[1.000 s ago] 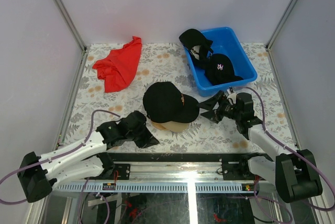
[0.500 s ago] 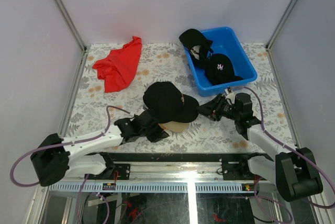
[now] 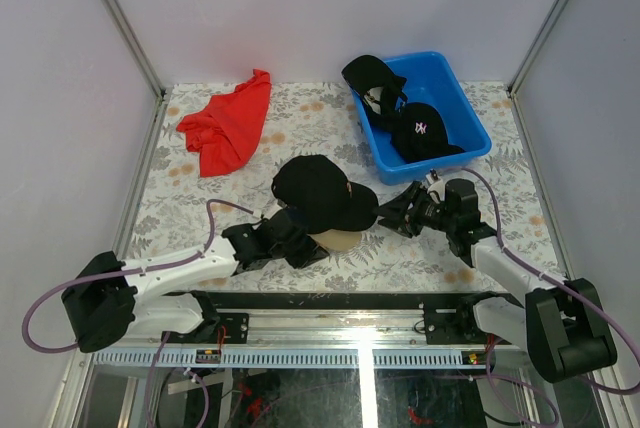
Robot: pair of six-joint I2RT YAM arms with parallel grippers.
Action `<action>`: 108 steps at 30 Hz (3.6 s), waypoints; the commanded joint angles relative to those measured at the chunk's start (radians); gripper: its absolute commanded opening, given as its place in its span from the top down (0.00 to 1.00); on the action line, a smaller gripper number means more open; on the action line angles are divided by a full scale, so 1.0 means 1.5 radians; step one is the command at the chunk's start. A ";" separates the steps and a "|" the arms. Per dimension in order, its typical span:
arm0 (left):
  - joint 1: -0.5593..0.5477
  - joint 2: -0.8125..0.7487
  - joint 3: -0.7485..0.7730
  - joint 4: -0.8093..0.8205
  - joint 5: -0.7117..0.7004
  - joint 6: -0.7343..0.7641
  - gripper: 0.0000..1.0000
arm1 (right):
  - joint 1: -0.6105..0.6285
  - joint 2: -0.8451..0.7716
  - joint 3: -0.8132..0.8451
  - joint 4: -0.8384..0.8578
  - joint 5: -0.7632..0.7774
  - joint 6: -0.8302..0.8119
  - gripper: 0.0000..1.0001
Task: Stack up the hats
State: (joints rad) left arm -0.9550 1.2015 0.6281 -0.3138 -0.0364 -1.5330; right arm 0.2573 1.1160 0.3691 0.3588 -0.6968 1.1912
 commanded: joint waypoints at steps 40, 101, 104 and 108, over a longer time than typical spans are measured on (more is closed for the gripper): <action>-0.023 -0.095 -0.064 -0.010 -0.015 -0.045 0.93 | 0.066 0.089 0.057 0.103 0.093 -0.051 1.00; -0.033 0.148 0.010 0.231 -0.102 0.011 0.94 | 0.253 -0.041 0.025 -0.097 0.219 -0.076 1.00; -0.028 0.126 0.004 0.221 -0.110 0.012 0.94 | 0.253 -0.036 0.029 -0.103 0.219 -0.086 1.00; -0.024 0.084 0.007 0.188 -0.120 0.022 0.93 | 0.253 -0.026 0.040 -0.108 0.222 -0.101 0.80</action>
State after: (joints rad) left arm -0.9977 1.3979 0.5903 -0.1066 -0.1696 -1.5501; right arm 0.5930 1.0492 0.4248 0.3130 -0.3046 1.1168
